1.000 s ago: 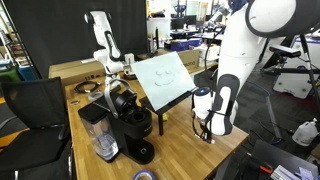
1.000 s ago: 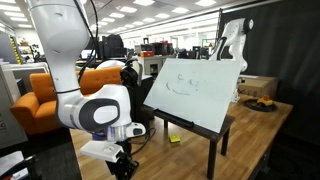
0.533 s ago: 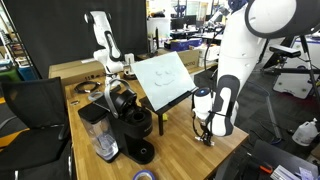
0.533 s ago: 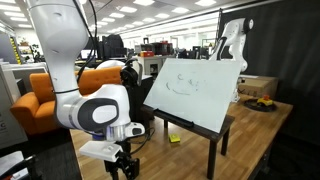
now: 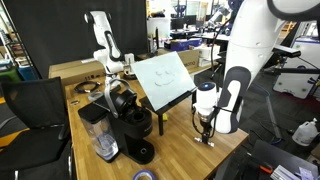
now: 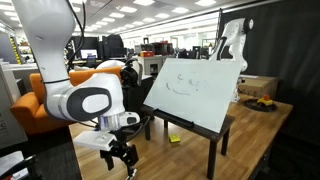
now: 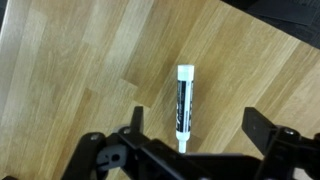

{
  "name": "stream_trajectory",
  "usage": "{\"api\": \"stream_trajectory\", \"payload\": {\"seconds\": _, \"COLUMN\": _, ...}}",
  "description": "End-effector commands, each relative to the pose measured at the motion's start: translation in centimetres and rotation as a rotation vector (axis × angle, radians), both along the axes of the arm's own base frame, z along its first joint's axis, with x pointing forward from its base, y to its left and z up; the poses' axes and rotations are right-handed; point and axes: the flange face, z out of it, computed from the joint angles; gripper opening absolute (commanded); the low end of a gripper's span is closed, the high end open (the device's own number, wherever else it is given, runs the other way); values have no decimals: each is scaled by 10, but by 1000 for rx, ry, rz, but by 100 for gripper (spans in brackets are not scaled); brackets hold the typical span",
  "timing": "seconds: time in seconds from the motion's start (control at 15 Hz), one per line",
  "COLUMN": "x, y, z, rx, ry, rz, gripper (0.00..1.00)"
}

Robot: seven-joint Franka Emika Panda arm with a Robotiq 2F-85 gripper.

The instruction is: Pick up the pen from the table, write on the whiteboard and put the pen back on the table.

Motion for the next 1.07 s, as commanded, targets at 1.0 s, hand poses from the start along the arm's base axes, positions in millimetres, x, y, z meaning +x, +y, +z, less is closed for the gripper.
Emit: {"api": "stream_trajectory", "payload": {"seconds": 1.0, "x": 7, "y": 17, "z": 185, "rx": 67, "ry": -168, "rz": -110, "gripper": 100}}
